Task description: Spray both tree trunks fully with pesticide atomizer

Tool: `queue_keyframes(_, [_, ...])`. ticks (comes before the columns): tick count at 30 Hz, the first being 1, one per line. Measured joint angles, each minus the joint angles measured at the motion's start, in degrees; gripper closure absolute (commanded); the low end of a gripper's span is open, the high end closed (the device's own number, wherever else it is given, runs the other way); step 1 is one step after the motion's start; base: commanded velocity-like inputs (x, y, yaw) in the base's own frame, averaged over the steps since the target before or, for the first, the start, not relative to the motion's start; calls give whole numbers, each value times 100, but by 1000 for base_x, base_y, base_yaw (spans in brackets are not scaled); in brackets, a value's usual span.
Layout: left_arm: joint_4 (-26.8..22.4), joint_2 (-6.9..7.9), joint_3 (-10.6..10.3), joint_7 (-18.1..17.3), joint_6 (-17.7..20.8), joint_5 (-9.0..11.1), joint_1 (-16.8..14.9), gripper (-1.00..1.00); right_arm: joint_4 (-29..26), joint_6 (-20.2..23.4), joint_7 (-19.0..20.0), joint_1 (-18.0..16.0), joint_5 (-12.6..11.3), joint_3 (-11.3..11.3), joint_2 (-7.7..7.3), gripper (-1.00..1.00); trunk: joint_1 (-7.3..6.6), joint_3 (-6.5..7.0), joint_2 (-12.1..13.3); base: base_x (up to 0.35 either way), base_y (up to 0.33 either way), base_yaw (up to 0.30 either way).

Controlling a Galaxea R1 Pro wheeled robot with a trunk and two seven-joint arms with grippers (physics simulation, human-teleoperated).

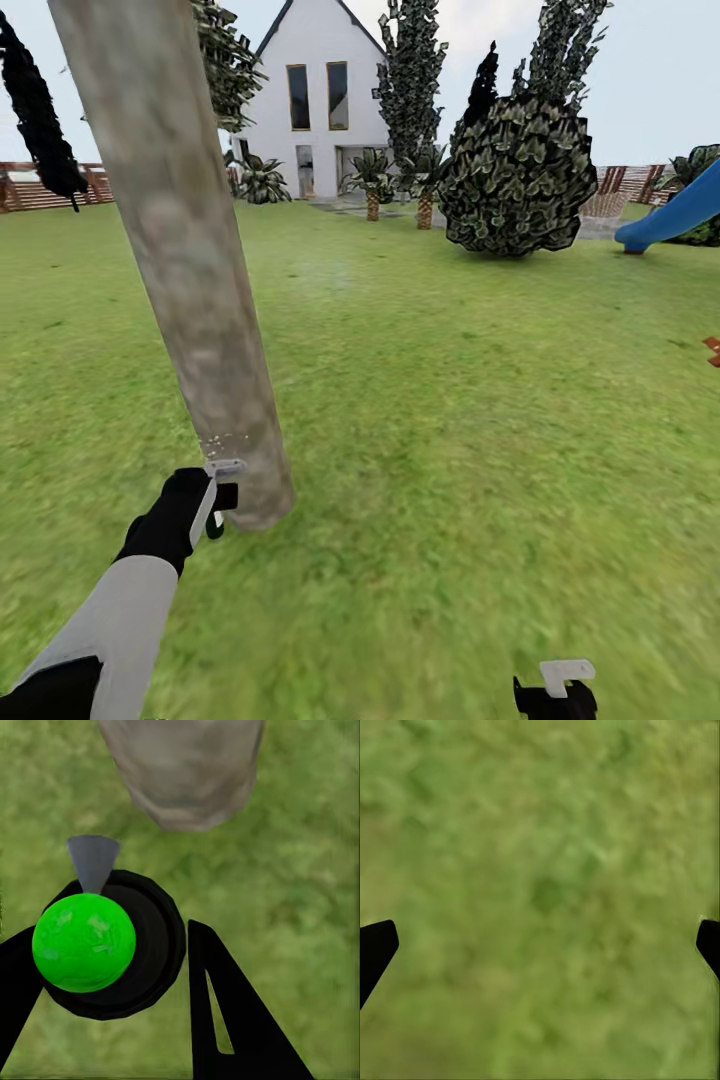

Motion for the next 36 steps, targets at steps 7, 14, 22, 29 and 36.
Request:
queue_keyframes(7, [56, 143, 11, 44, -24, 3, 579, 100, -9, 0, 0, 0, 0, 0, -1, -100, -1, 0, 0, 194, -226, 232])
queue_keyframes(14, [57, 186, 8, 59, -20, 32, 777, 100, -16, -1, 1, 1, 0, -9, -24, -100, 0, 0, 0, 159, -237, 10])
queue_keyframes(22, [-1, 132, 10, 61, -19, 50, 781, 100, -18, -1, 0, 1, -8, -9, -29, -100, 0, 0, 0, 92, -266, 0])
queue_keyframes(29, [-12, 182, 27, 59, -15, 34, 782, 100, -17, 0, -9, 0, -7, 0, -19, -100, 1, 0, 0, 25, -267, 207])
queue_keyframes(36, [-10, 181, 26, 57, -18, 46, 782, 100, -13, 0, -9, 0, -1, 1, -19, -100, 0, 0, 0, 47, -267, 247])
